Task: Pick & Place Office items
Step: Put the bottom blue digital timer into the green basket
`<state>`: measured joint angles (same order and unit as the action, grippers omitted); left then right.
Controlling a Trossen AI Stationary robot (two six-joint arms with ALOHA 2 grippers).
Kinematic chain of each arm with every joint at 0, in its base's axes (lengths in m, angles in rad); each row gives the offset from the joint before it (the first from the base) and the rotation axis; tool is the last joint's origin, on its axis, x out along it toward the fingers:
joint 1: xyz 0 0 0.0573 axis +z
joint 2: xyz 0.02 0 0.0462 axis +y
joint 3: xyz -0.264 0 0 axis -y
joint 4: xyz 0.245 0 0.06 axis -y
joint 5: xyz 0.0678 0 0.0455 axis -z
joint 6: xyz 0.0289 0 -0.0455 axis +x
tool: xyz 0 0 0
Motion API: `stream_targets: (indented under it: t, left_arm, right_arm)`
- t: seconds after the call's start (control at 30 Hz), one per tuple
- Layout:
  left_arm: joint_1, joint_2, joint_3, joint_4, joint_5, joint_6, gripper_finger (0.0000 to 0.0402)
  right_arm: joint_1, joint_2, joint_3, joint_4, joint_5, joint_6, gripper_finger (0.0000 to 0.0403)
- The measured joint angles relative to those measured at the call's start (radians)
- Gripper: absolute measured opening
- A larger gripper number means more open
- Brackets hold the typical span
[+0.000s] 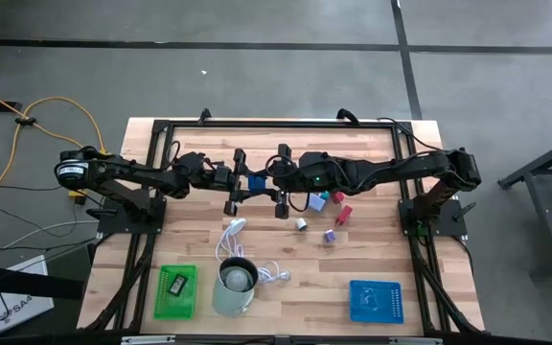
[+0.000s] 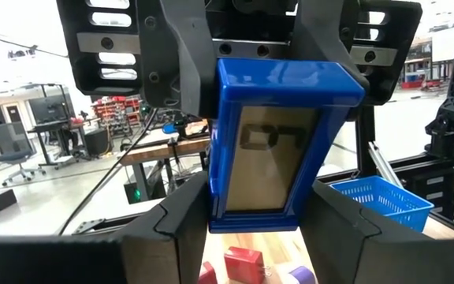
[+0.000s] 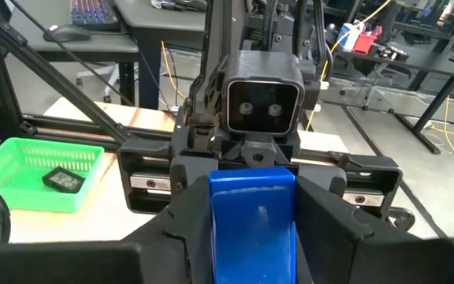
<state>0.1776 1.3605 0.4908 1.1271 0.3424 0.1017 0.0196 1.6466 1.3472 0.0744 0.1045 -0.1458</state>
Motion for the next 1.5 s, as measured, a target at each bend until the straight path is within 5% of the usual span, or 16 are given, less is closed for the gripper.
stream_targets:
  t: [0.97,1.5]
  left_arm:
    - [0.000,0.001,0.000,-0.004,0.002,-0.042,0.0157]
    - [0.014,0.001,0.000,-0.117,0.001,-0.107,0.0156]
  right_arm:
    - [0.000,0.000,0.000,0.012,-0.009,0.042,0.0284]
    - [0.000,-0.001,0.000,0.155,-0.010,0.004,0.0311]
